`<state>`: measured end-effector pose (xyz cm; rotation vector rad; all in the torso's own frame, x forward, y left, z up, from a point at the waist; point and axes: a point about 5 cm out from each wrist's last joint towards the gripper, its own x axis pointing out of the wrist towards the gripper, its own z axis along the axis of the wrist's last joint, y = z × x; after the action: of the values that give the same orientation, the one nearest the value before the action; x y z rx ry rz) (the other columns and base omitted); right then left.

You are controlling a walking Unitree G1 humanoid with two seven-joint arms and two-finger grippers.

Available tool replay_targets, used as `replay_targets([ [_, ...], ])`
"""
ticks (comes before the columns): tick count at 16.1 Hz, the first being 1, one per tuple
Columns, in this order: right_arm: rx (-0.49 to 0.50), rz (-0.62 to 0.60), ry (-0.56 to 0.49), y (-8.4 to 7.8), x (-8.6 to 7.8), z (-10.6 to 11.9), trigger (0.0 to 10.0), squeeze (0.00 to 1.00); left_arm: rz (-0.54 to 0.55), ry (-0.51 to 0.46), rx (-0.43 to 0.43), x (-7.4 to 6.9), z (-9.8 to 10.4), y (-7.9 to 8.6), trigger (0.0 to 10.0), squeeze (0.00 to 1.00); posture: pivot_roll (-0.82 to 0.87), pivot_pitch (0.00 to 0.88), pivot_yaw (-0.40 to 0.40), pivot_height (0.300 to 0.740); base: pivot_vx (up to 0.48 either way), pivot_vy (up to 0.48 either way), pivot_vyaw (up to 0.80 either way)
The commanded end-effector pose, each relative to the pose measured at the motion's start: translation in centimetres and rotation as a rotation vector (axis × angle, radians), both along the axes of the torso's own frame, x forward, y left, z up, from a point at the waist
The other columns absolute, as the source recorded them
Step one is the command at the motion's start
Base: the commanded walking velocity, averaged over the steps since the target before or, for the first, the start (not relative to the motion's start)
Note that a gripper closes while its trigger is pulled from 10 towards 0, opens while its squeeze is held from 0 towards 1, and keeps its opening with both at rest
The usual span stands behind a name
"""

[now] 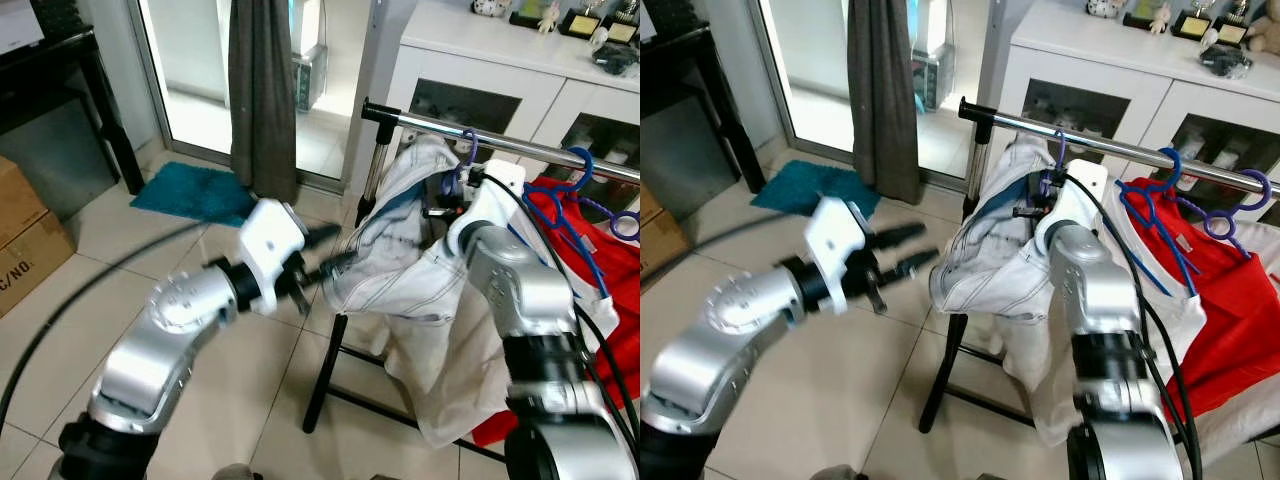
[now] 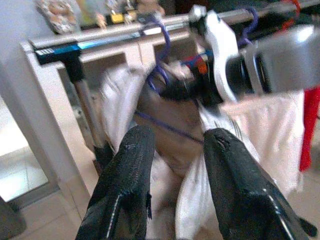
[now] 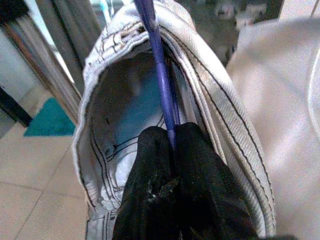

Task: Hang hanger

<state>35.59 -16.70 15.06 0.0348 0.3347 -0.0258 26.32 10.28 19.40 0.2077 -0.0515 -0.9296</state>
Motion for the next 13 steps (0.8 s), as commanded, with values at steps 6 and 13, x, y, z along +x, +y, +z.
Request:
replay_targets([
  [6,0.034,-0.053,-0.100,-0.5,2.3,2.5,10.0,0.00,-0.001,-0.001,-0.018,0.3,0.8,-0.3,10.0,0.00,0.09,0.000,-0.083,0.740,0.000,0.000,0.00],
  [13,0.033,-0.043,-0.149,-0.1,2.5,3.2,10.0,0.00,-0.032,-0.003,-0.048,0.1,1.2,-0.9,10.0,0.00,0.09,0.000,-0.086,0.740,0.000,0.000,0.00],
])
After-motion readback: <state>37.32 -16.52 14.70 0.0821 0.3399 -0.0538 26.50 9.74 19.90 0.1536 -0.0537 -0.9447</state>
